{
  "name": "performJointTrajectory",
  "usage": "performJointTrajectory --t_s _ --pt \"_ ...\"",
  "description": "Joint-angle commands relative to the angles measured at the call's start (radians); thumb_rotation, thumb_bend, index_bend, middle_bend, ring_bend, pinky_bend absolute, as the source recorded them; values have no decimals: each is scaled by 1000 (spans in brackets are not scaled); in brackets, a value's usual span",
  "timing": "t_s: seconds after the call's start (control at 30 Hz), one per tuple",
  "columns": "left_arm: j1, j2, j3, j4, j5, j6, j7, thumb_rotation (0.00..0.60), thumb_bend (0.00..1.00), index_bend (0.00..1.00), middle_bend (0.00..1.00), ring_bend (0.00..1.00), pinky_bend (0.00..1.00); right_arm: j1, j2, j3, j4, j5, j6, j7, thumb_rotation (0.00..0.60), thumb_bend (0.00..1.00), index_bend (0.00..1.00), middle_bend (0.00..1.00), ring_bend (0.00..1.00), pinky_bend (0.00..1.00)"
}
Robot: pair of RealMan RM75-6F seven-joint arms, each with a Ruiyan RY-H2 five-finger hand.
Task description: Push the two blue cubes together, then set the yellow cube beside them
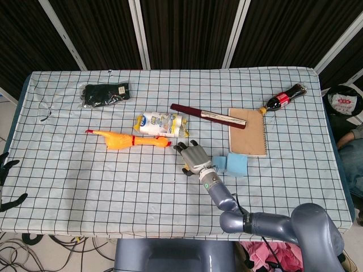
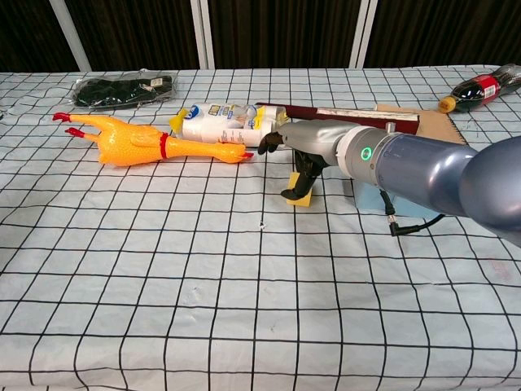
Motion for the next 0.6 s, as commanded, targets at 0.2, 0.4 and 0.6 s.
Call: performJointTrajectory --t_s 0.2,0.4,0.6 --pt "0 0 0 0 -1 0 1 600 44 219 70 0 0 -7 -2 3 8 -18 -9 19 600 323 203 123 442 91" --pt "0 -1 -1 1 -1 0 2 600 45 220 70 0 0 -11 -3 3 12 -36 -19 33 600 336 213 135 475 91" --pt "0 -1 0 1 -1 0 1 600 44 220 70 0 0 -19 0 7 7 -72 -18 60 600 350 231 137 504 87"
